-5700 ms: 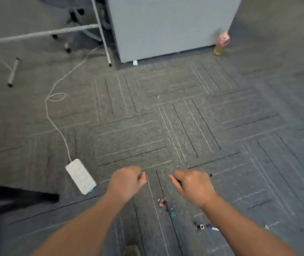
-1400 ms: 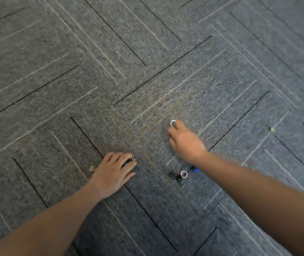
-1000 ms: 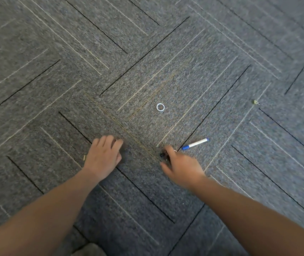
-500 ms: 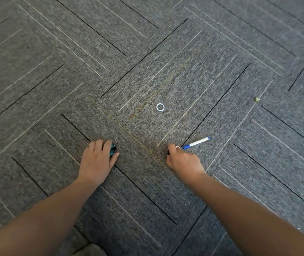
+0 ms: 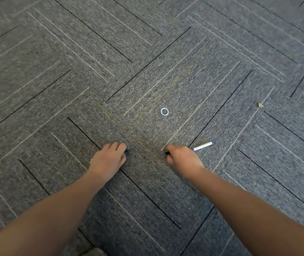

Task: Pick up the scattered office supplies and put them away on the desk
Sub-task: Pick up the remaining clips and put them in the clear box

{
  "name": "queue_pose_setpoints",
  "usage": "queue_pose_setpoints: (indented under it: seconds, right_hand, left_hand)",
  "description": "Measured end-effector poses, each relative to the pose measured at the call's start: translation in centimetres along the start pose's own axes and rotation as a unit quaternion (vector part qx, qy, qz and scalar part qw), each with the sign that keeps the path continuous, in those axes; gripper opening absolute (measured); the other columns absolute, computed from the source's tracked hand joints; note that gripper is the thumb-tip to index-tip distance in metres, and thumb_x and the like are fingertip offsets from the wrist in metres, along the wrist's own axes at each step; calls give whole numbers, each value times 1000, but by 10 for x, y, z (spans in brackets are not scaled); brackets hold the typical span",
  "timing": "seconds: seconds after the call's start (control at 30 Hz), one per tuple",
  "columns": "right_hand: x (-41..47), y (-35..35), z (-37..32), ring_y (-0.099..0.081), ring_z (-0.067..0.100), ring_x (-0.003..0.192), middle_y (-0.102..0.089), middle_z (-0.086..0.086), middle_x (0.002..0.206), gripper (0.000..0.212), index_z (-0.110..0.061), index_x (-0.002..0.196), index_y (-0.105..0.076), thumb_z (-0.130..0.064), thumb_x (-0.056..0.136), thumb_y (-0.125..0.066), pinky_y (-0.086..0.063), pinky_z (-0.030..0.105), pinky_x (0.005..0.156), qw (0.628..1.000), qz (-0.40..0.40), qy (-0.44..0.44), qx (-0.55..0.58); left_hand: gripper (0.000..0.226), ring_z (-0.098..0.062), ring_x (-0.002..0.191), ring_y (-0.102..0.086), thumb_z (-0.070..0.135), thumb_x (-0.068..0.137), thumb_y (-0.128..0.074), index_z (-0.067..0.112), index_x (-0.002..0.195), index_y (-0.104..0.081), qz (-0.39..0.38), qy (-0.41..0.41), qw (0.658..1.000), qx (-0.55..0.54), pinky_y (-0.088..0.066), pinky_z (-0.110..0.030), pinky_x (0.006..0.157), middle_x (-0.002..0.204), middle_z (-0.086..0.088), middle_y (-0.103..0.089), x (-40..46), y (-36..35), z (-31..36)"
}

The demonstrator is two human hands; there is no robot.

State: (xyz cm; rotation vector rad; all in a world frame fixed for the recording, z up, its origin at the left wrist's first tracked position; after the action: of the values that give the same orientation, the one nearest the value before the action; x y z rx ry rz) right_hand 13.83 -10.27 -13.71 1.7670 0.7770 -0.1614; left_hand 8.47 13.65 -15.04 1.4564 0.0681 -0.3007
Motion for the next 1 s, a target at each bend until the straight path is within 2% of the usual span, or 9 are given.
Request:
queue_pose_setpoints:
  seconds: [0.1, 0.23, 0.37, 0.57, 0.63, 0.73, 0.8, 0.9, 1.0]
  right_hand:
    - [-2, 4, -1, -63, 14, 55, -65, 4, 74, 12, -13, 91, -61, -15, 97, -52, -55, 22, 50, 973, 21, -69, 220]
    - [-1, 8, -3, -59, 16, 49, -60, 9, 67, 8, -8, 94, -65, -15, 93, -61, -57, 30, 52, 870, -30, -118, 477]
    - [10, 12, -14, -61, 17, 52, -62, 11, 69, 16, -2, 102, -63, -10, 89, -65, -59, 27, 52, 773, -76, -113, 619]
    - [28, 11, -34, -57, 22, 60, -60, 15, 79, 16, -4, 90, -55, -6, 80, -43, -54, 28, 48, 653, -164, -42, 738]
    - [33, 11, -45, -49, 19, 52, -56, 9, 70, 15, -8, 77, -54, -21, 82, -48, -45, 26, 41, 680, -174, -34, 711]
    - [41, 10, -62, -36, 15, 40, -47, 1, 55, 44, -13, 62, -50, -42, 96, -50, -37, 23, 40, 874, -119, -45, 469]
    - [47, 8, -74, -41, 11, 40, -50, -1, 58, 44, -12, 68, -51, -44, 97, -46, -42, 19, 44, 967, -66, -23, 245]
    - [50, 8, -88, -55, 7, 53, -56, -5, 69, 37, -19, 97, -51, -55, 94, -42, -43, 20, 41, 1000, -2, 21, 11]
    - [52, 0, -91, -58, 12, 56, -57, -4, 72, 57, -24, 114, -38, -70, 81, -46, -43, 24, 40, 999, -14, 16, -40]
  left_hand:
    - [16, -25, 61, -58, 14, 85, -63, 9, 98, -55, 1, -5, 1000, -27, -42, -31, 42, 73, -5, -58, 6, 4, -3]
    - [13, -18, 49, -42, 10, 84, -60, 10, 95, -53, 19, -25, 998, -45, -30, -25, 39, 69, -3, -51, 13, 11, -3]
    - [12, -16, 50, -39, 14, 87, -57, 12, 99, -54, 28, -12, 998, -48, -24, -22, 42, 73, -2, -51, 15, 12, -9]
    - [19, -16, 50, -39, 16, 87, -55, 14, 107, -56, 28, -13, 998, -52, -26, -23, 40, 79, -2, -54, 9, 12, -16]
    - [15, -17, 44, -37, 15, 86, -57, 13, 101, -55, 29, -11, 998, -53, -25, -22, 37, 76, -2, -53, 6, 11, -22]
    - [10, -17, 39, -37, 18, 88, -60, 10, 91, -54, 44, 7, 998, -54, -32, -24, 33, 71, -3, -53, -2, 10, -33]
    - [11, -17, 37, -35, 20, 89, -59, 10, 88, -54, 58, 30, 997, -46, -29, -22, 32, 70, -4, -54, -8, 10, -42]
    - [14, -17, 36, -31, 18, 90, -60, 10, 82, -51, 65, 47, 996, -49, -21, -20, 34, 66, -4, -51, -19, 11, -54]
    - [15, -20, 42, -42, 26, 94, -54, 12, 89, -52, 56, 56, 996, -48, -27, -25, 38, 71, -4, -51, -29, 6, -60]
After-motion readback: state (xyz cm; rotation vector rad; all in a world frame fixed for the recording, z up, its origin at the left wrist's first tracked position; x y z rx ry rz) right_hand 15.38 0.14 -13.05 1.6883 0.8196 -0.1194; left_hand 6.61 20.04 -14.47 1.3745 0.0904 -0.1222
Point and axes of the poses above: each hand's wrist, its own x-axis towards the middle knuckle, its own y-axis out of the back of the hand, z = x × y, the point moved 2 cm from there along x, towards the middle knuckle
